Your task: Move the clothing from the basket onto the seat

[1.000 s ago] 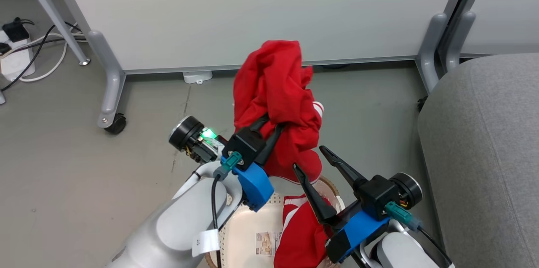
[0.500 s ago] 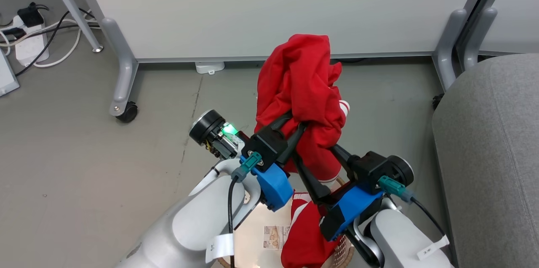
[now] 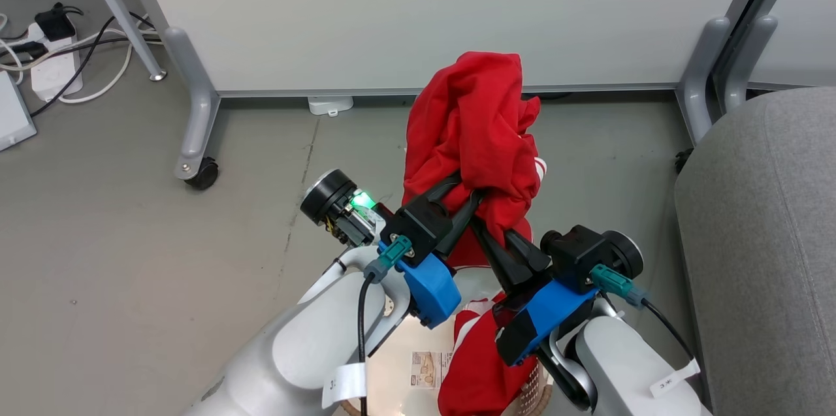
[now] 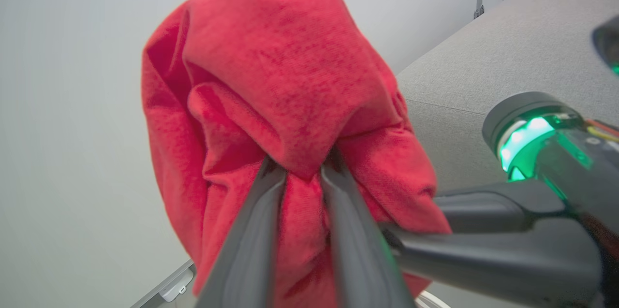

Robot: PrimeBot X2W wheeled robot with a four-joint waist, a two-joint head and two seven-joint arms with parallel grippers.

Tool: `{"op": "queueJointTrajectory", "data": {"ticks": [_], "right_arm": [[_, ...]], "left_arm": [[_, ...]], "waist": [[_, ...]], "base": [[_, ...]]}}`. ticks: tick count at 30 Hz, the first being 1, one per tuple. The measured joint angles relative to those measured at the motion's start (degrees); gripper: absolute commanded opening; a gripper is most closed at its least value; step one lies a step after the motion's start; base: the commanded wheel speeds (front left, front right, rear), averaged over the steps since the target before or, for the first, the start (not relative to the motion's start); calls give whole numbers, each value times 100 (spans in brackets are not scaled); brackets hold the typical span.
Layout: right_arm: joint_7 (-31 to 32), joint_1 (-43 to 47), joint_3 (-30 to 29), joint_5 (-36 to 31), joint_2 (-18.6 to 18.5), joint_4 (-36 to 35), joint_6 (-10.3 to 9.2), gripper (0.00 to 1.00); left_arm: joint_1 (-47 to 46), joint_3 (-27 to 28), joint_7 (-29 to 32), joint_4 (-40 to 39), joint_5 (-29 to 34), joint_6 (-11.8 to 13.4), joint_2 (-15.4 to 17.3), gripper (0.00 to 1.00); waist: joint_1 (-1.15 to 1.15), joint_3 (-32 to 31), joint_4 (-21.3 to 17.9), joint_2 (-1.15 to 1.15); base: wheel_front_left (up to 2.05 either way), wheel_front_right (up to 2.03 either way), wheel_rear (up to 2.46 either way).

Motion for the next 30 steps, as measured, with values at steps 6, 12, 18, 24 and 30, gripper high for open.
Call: {"op": "queueJointTrajectory", "data": {"ticks": [6,12,18,24,30], "right_arm": [[0,4,-2,-25,0,-8,0,0],[0,6,-12,-32,0,-13,0,0],[1,7,-15,-32,1,-29,0,0],[0,7,-45,-32,0,-38,-1,0],[0,8,-85,-41,0,-35,0,0]], "left_arm": [[1,30,0,22,20,-37,-5,0],[1,59,0,42,45,-53,-14,0],[5,98,-7,90,48,-63,-22,100],[7,125,-7,90,77,-60,-27,100],[10,155,-5,82,120,-59,-26,100]], "waist": [[0,-1,-9,0],[0,4,-8,0],[0,20,-16,0],[0,39,-23,0],[0,70,-26,0]], "base": [[0,0,0],[0,0,0],[0,0,0],[0,0,0],[0,0,0]]}}
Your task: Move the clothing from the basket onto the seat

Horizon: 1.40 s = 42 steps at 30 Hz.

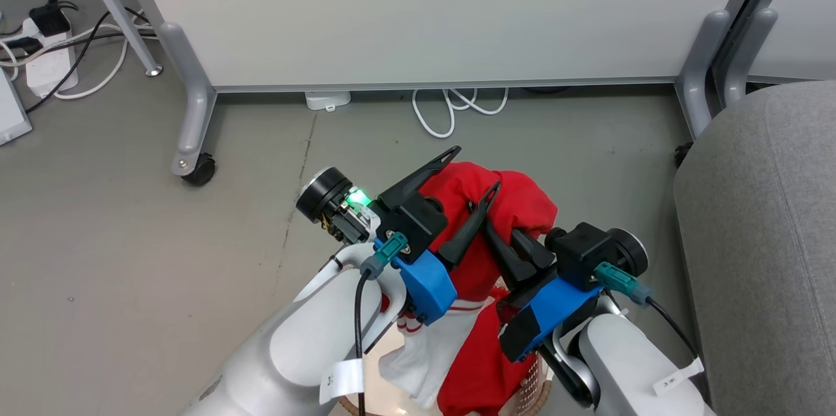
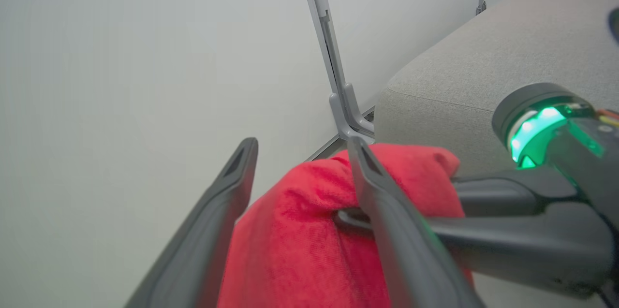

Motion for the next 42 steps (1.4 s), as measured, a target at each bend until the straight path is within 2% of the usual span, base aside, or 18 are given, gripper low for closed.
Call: {"op": "queueJointTrajectory", "data": {"ticks": [7,16,27,42], "right_arm": [[0,57,-316,-101,0,-12,-1,0],[0,178,-1212,-365,0,-73,-1,0],[0,177,-2082,-583,-4,-387,-1,0],[1,205,-2787,-650,-4,-867,-1,0]], "left_arm": [[26,31,0,-37,38,5,15,100],[98,83,0,-110,91,22,80,100],[106,99,0,-209,169,11,94,100],[83,-52,0,-200,276,-56,121,100]], "waist": [[0,39,-45,0],[0,145,-337,0],[0,428,-974,0],[0,811,-2136,0]], "base": [[0,0,0],[0,0,0],[0,0,0],[0,0,0]]}}
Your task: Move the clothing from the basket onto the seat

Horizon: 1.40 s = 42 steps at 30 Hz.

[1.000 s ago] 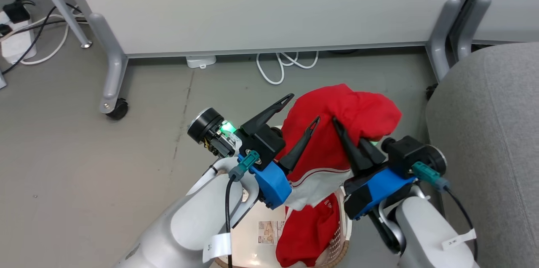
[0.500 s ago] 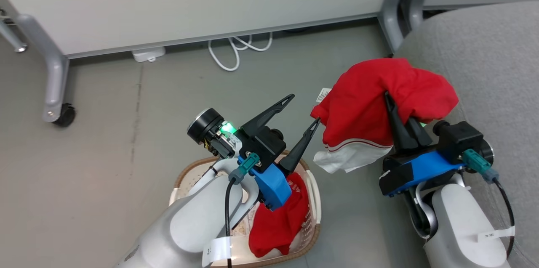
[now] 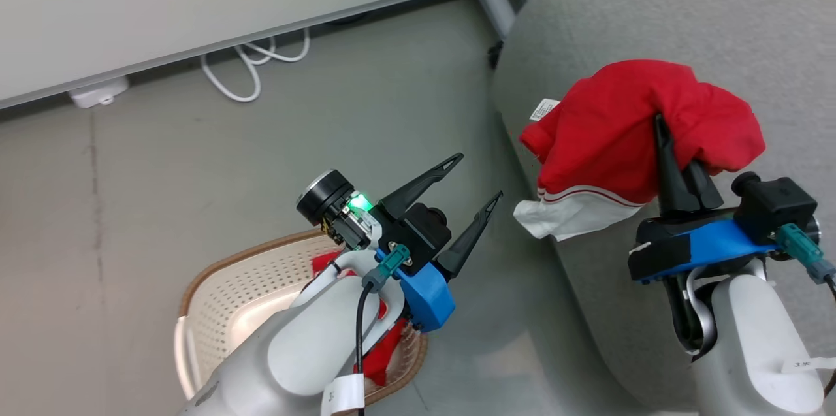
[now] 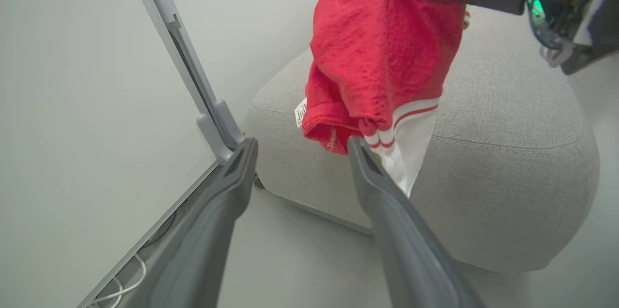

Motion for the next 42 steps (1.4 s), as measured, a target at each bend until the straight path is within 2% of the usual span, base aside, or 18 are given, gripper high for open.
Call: {"op": "queueJointTrajectory", "data": {"ticks": [8,16,31,38,42], "right_arm": [[0,182,-434,-13,-1,-198,1,0],[0,399,-749,4,-3,-331,0,0],[0,376,-728,90,-2,-404,0,0],[0,-150,-736,-46,-1,-576,0,0],[-1,-768,-955,-172,-3,-761,0,0]], "left_arm": [[-75,-148,0,58,16,-66,-24,100],[-74,-310,0,121,16,-91,-74,100],[-182,-343,0,121,15,-114,-46,100],[-351,-313,0,25,56,-64,65,100],[-537,-297,11,-67,109,-38,178,100]], "waist": [[0,178,-566,0],[0,309,-880,0],[0,451,-922,0],[0,718,-888,0],[0,1004,-874,0]], "base": [[0,0,0],[0,0,0],[0,0,0],[0,0,0],[0,0,0]]}}
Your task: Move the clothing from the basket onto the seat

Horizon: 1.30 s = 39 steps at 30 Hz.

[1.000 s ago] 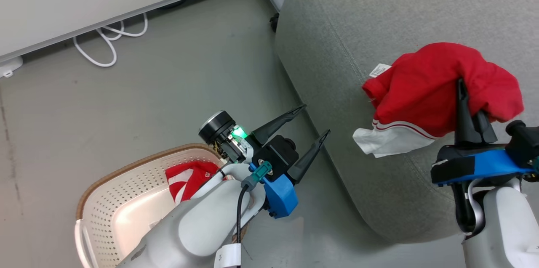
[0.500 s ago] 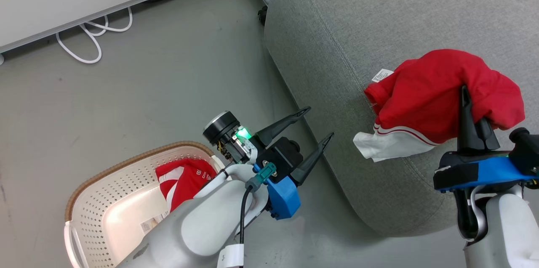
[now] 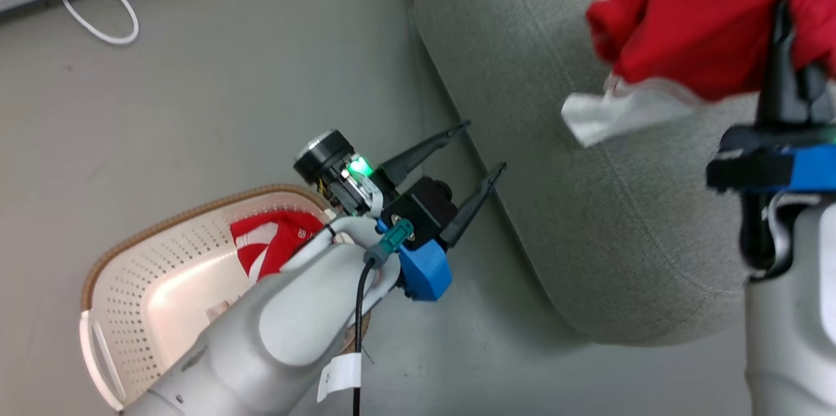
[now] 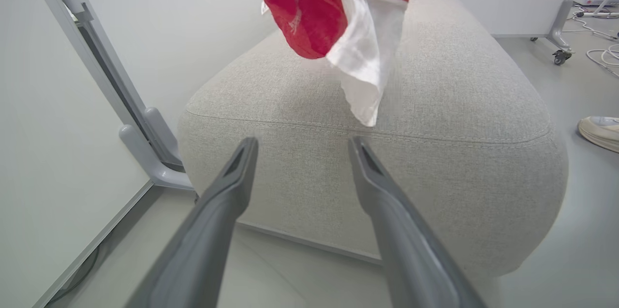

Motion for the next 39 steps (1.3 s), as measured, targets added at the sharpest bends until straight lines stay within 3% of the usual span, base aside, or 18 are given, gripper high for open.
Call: {"op": "queueJointTrajectory", "data": {"ticks": [7,16,23,31,39], "right_arm": [[0,-1073,-639,-163,-277,-360,1,0],[0,-2206,-1629,-290,-1048,-569,1,0],[-1,-2516,-2161,-400,-1500,87,1,0],[0,-2529,-2335,-591,-1546,1135,1,0],[-2,-2476,-2403,-690,-1204,1886,1,0]], "left_arm": [[-456,40,112,-266,149,25,225,100],[-987,79,288,-698,332,51,520,100],[-1182,65,378,-947,401,94,632,100],[-1220,21,425,-1079,402,108,697,100],[-1239,-3,477,-1133,391,153,775,100]], "waist": [[0,726,78,0],[1,1761,224,0],[0,2355,370,0],[0,2652,466,0],[0,2730,462,0]], "base": [[0,0,0],[0,0,0],[0,0,0],[0,0,0],[0,0,0]]}}
